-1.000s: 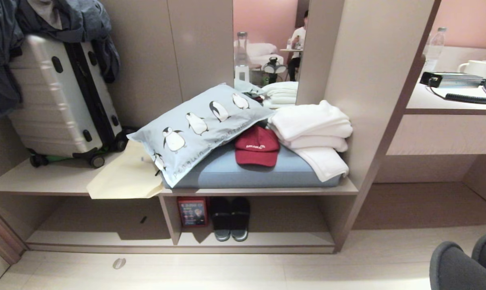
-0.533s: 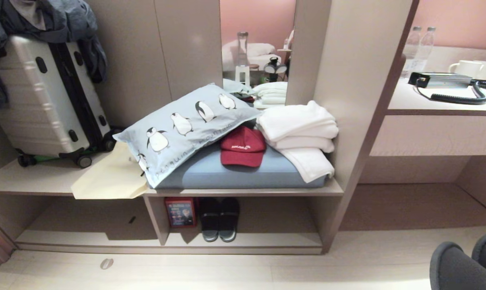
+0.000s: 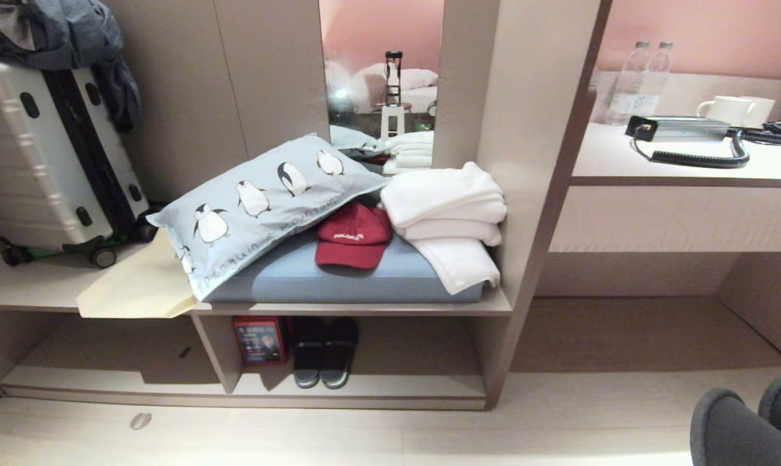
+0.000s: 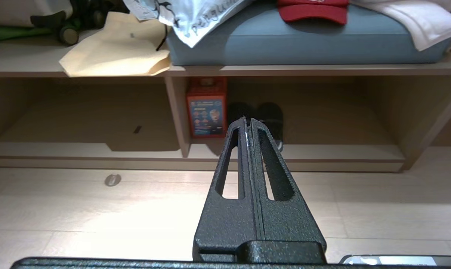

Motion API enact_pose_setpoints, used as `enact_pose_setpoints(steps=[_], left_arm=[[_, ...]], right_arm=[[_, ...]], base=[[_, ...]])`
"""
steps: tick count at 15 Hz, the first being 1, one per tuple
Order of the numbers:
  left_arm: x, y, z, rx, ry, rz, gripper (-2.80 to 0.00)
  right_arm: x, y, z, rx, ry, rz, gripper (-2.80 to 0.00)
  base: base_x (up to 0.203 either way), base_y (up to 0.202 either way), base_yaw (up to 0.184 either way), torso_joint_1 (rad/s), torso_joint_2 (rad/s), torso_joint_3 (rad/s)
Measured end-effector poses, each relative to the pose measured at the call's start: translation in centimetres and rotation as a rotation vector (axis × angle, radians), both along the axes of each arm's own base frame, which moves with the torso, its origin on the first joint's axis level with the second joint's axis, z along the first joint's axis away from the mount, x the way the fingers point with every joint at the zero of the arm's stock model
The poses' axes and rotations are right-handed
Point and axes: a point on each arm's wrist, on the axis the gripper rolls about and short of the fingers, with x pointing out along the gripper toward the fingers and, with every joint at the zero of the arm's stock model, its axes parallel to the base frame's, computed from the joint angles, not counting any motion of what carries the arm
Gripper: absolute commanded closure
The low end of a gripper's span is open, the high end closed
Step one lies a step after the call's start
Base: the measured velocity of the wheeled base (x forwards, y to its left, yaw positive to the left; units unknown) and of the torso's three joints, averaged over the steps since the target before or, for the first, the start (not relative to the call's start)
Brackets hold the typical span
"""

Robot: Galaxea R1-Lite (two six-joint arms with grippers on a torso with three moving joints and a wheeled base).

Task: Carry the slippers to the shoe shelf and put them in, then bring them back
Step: Place the slippers on the floor

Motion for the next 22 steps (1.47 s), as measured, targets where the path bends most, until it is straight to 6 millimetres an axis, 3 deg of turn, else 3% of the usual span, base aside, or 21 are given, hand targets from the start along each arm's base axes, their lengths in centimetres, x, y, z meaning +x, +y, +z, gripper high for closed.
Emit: enact_pose_setpoints(steps=[22], left_arm=[[0.0,0.0,0.0,0.002,0.0,0.0,0.0]], right_arm=[[0.0,0.0,0.0,0.0,0.0,0.0,0.0]], base=[[0.0,-0.196,0.002,0.002,0.0,0.003]])
